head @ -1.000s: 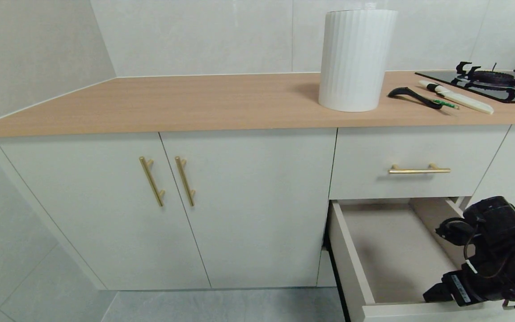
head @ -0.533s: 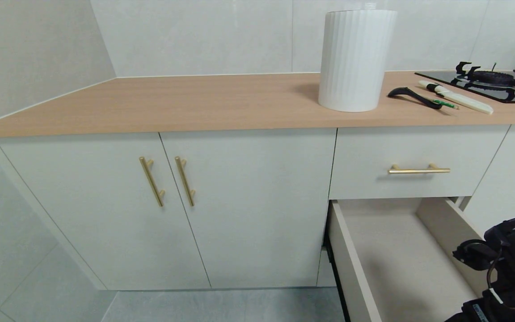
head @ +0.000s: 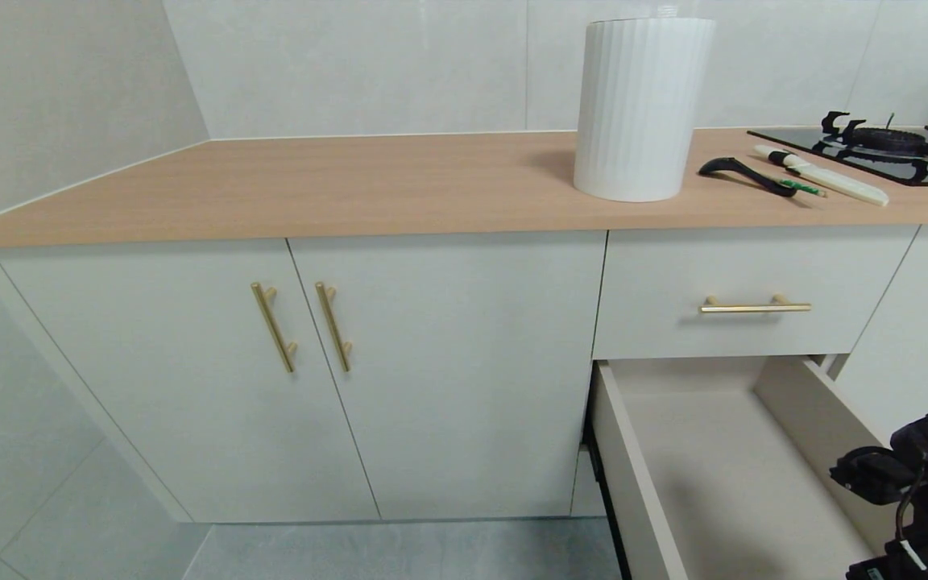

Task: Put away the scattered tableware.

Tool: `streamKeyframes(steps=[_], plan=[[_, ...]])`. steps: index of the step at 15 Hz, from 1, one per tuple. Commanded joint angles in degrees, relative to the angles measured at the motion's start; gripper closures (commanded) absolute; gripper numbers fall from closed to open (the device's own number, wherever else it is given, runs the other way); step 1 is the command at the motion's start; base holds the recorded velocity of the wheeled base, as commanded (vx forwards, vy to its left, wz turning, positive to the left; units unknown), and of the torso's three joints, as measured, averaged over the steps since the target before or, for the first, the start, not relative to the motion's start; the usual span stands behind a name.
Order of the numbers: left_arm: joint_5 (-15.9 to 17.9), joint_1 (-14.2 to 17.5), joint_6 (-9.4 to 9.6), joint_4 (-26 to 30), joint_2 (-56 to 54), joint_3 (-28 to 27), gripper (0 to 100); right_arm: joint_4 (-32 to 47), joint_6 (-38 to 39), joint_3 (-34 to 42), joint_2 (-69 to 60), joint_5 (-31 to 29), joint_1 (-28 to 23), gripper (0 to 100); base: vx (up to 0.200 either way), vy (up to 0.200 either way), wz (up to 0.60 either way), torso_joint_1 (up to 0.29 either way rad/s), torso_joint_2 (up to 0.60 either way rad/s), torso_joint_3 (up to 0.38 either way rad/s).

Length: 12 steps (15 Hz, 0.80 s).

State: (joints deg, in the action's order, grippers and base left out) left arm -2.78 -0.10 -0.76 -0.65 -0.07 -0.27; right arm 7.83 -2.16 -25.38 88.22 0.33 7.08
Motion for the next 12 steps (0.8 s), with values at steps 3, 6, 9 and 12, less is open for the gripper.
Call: streamKeyframes(steps=[3, 6, 9, 12], plan=[[0.0, 0.0, -0.04, -0.1, 0.1, 0.0, 0, -2.1, 0.0, -0.4, -2.6, 0.0, -0.1, 0, 0.0, 0.0, 0.0, 0.0, 0.0, 0.0], [0.0, 0.0, -0.04, 0.0, 0.1, 0.0, 0, -4.1, -0.1, -6.5, -12.5, 0.0, -0.1, 0, 0.0, 0.0, 0.0, 0.0, 0.0, 0.0], [0.0, 0.0, -0.04, -0.1, 0.1, 0.0, 0, -3.3, -1.7, -19.4, -15.2, 0.5, -1.0, 0, 0.0, 0.0, 0.0, 0.0, 0.0, 0.0], [0.0, 0.0, 0.05, -0.1, 0.1, 0.0, 0, -3.4, -4.5, -26.2, -11.8, 1.7, -1.9, 0, 0.0, 0.0, 0.0, 0.0, 0.0, 0.0]])
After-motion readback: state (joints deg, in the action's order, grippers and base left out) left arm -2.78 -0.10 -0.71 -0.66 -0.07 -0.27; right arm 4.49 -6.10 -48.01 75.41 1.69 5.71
